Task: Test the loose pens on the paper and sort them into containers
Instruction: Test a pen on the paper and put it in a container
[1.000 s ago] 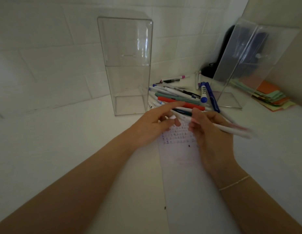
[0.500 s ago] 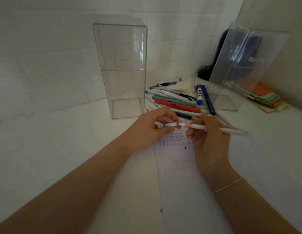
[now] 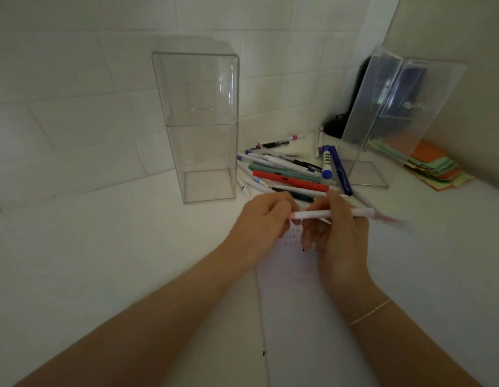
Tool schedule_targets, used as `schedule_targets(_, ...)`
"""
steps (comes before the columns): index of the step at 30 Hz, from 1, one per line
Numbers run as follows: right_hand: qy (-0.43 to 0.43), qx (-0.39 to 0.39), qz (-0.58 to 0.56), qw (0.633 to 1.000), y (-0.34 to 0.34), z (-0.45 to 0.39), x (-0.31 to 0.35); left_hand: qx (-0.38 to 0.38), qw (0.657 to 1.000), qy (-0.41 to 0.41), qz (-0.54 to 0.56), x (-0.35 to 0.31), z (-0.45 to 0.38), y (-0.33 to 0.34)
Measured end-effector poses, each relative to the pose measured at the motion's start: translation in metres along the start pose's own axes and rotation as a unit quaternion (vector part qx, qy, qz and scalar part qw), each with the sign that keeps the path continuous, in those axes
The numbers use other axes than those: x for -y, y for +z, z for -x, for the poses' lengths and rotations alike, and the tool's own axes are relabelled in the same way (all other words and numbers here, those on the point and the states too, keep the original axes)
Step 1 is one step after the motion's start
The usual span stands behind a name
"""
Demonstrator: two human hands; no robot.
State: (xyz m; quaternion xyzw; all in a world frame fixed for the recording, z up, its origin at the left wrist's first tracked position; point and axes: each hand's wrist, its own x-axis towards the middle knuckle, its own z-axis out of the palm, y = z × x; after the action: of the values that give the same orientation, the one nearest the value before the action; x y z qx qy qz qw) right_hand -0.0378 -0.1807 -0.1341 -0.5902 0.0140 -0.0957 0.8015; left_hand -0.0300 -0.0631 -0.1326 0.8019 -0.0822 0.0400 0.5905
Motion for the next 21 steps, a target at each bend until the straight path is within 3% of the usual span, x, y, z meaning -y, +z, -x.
schedule_targets(4, -0.067, -0.01, 0.132, 0.989, 0.007, 0.006, -0.001, -0.096, 0.995, -0.034, -0.024, -0.003, 0.006, 0.017)
schedule_targets(10, -0.131, 0.046, 0.199, 0.97, 0.009, 0.012, -0.003, -0.114, 0.993, -0.019, -0.034, 0.0, 0.006, 0.014)
schedule_targets(13, -0.205, 0.084, 0.27, 0.937, 0.01, 0.013, 0.023, -0.129, 0.991, 0.008, 0.03, -0.013, 0.002, 0.015)
schedule_targets(16, -0.274, 0.013, 0.246, 0.93, -0.012, 0.014, 0.076, -0.181, 0.97, -0.007, 0.163, -0.039, -0.007, 0.036)
schedule_targets(18, -0.319, -0.038, 0.24, 0.916, -0.042, 0.019, 0.111, -0.139, 0.982, 0.0, 0.129, -0.057, -0.004, 0.065)
schedule_targets(20, -0.333, -0.066, 0.266, 0.902, -0.083, 0.031, 0.136, 0.017, 0.996, 0.079, -0.032, -0.066, 0.012, 0.106)
schedule_targets(21, -0.326, -0.084, 0.292, 0.895, -0.103, 0.039, 0.144, 0.103, 0.977, 0.139, -0.127, -0.068, 0.023, 0.129)
